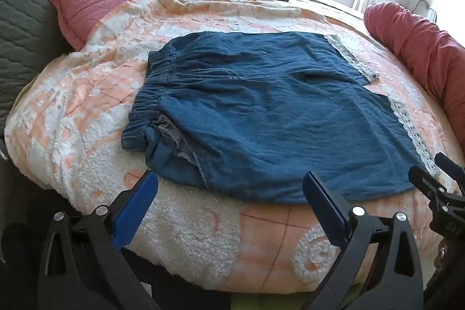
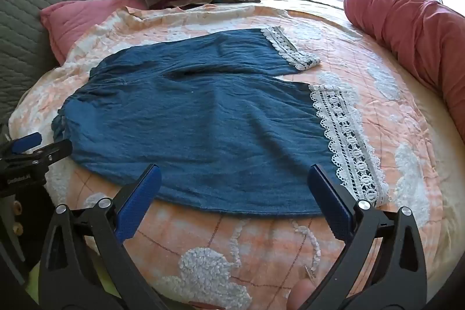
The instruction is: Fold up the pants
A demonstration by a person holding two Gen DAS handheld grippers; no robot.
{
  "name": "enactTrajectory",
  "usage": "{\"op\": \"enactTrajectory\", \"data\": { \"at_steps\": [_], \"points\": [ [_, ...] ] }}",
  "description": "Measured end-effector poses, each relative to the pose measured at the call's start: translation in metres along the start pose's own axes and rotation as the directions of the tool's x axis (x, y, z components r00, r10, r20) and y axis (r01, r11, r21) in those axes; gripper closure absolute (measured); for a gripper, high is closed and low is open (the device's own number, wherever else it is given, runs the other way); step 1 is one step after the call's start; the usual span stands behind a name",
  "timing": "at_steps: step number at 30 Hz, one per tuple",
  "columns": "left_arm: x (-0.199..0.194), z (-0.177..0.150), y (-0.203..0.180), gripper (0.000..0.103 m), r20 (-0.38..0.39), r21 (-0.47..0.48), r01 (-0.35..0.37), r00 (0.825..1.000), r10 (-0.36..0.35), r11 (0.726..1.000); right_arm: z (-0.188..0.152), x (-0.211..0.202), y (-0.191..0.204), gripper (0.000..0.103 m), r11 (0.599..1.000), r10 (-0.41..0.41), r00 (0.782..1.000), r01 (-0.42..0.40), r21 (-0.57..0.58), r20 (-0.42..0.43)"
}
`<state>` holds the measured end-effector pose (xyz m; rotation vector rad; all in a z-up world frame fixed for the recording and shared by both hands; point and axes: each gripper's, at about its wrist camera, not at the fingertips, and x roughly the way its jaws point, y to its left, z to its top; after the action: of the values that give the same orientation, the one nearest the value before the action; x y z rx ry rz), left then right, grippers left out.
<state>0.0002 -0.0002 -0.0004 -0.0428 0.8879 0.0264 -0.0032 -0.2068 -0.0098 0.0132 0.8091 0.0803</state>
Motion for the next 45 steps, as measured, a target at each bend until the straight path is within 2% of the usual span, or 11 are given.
{"op": "enactTrajectory", "data": {
  "at_steps": [13, 28, 31, 45],
  "points": [
    [0.002, -0.001, 0.003, 0.004, 0.008, -0.006, 0.007, 1.0, -0.007, 1.0, 0.0, -0.002, -0.002, 0.008, 1.0, -0.002, 1.0, 0.002, 0.004, -0.006],
    [-0.014, 0.013, 0.016, 0.004, 0.005, -0.002, 0.007, 1.0, -0.007, 1.0, -0.001, -0.001, 0.0, 0.008, 1.0, 0.0, 1.0, 0.0, 0.002, -0.011],
    [-0.009, 0.005, 0.006, 0.004, 0.009, -0.001, 0.001, 1.0, -0.001, 1.0, 0.0, -0.001, 0.0, 0.008, 1.0, -0.001, 1.0, 0.001, 0.003, -0.012],
    [-0.01, 0.009, 0.013, 0.004, 0.012, 0.0, -0.005, 1.0, 0.005, 1.0, -0.002, 0.0, 0.002, 0.008, 1.0, 0.0, 1.0, 0.0, 0.0, -0.02]
  ]
}}
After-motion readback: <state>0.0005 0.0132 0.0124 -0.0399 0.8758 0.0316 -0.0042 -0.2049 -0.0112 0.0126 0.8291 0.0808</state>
